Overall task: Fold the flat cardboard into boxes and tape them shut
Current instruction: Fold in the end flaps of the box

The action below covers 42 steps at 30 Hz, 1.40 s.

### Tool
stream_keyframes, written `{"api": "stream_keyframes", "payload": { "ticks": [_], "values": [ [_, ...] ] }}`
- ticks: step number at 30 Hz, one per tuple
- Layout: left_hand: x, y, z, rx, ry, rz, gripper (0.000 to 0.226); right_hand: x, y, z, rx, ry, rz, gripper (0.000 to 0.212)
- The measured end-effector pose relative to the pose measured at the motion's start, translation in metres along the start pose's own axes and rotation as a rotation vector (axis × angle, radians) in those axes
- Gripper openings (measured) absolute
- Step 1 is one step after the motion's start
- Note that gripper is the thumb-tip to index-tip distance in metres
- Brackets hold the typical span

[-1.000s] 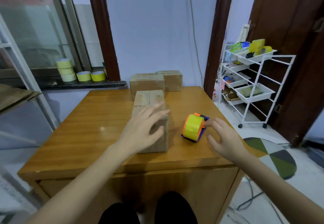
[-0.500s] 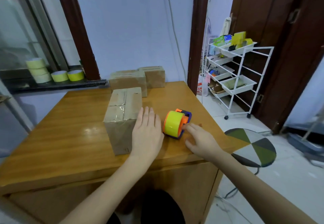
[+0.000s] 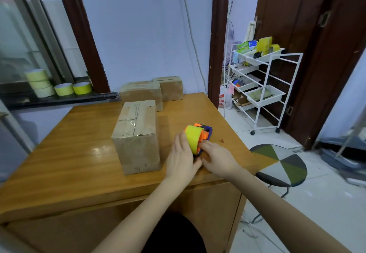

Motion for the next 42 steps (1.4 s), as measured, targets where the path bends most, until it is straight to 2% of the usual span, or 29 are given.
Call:
{"api": "stream_keyframes", "payload": {
  "ticks": [2,4,10,15,18,22,25,28,31,33,35,37,39,42],
  "values": [
    [0.006,0.014,0.005,-0.131,0.004,-0.159,0.102,0.001,0.000,-0.001,-0.001,0.023,0.012,0.034],
    [0.015,0.020,0.008,-0.187,0.038,-0.234,0.099,0.003,-0.001,-0.003,0.002,0.048,0.021,0.036],
    [0.020,0.023,0.014,-0.188,0.015,-0.335,0.062,0.007,0.001,-0.007,0.001,0.075,0.107,0.042],
    [0.002,0.012,0.010,-0.149,-0.041,-0.370,0.043,-0.009,0.005,-0.015,-0.062,-0.031,0.071,0.036],
    [-0.018,0.003,0.009,-0.164,-0.052,-0.418,0.041,-0.033,0.015,-0.022,-0.170,-0.206,-0.034,0.043],
    [-0.048,-0.007,0.012,-0.202,-0.049,-0.576,0.032,-0.064,0.031,-0.031,-0.242,-0.365,-0.010,0.069],
    [-0.069,-0.010,0.014,-0.210,-0.001,-0.640,0.031,-0.076,0.045,-0.033,-0.303,-0.344,0.024,0.069],
    [-0.091,-0.013,0.011,-0.201,0.046,-0.717,0.025,-0.093,0.061,-0.035,-0.392,-0.339,0.063,0.057],
    [-0.118,-0.014,0.008,-0.191,0.053,-0.730,0.023,-0.096,0.092,-0.041,-0.646,-0.321,-0.134,0.047],
    [-0.133,-0.017,0.008,-0.162,0.069,-0.662,0.028,-0.094,0.109,-0.039,-0.728,-0.265,-0.229,0.045],
    [-0.143,-0.024,0.009,-0.123,0.095,-0.604,0.037,-0.095,0.124,-0.033,-0.732,-0.196,-0.190,0.046],
    [-0.157,-0.030,0.010,-0.089,0.085,-0.543,0.037,-0.101,0.137,-0.027,-0.700,-0.177,-0.079,0.045],
    [-0.176,-0.034,0.010,-0.050,0.056,-0.495,0.038,-0.111,0.144,-0.021,-0.637,-0.213,0.036,0.042],
    [-0.200,-0.029,0.009,-0.034,0.047,-0.631,0.033,-0.131,0.136,-0.012,-0.471,-0.347,0.207,0.043]
  ]
}}
Point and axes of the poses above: each hand's wrist, its own z-axis towards the middle knuckle, its own x-axis out of the palm, y = z × x, the point moved 9 cm from there along z, towards the middle knuckle, and after that the axes turned 4 degrees about x, right-handed, at the moved point
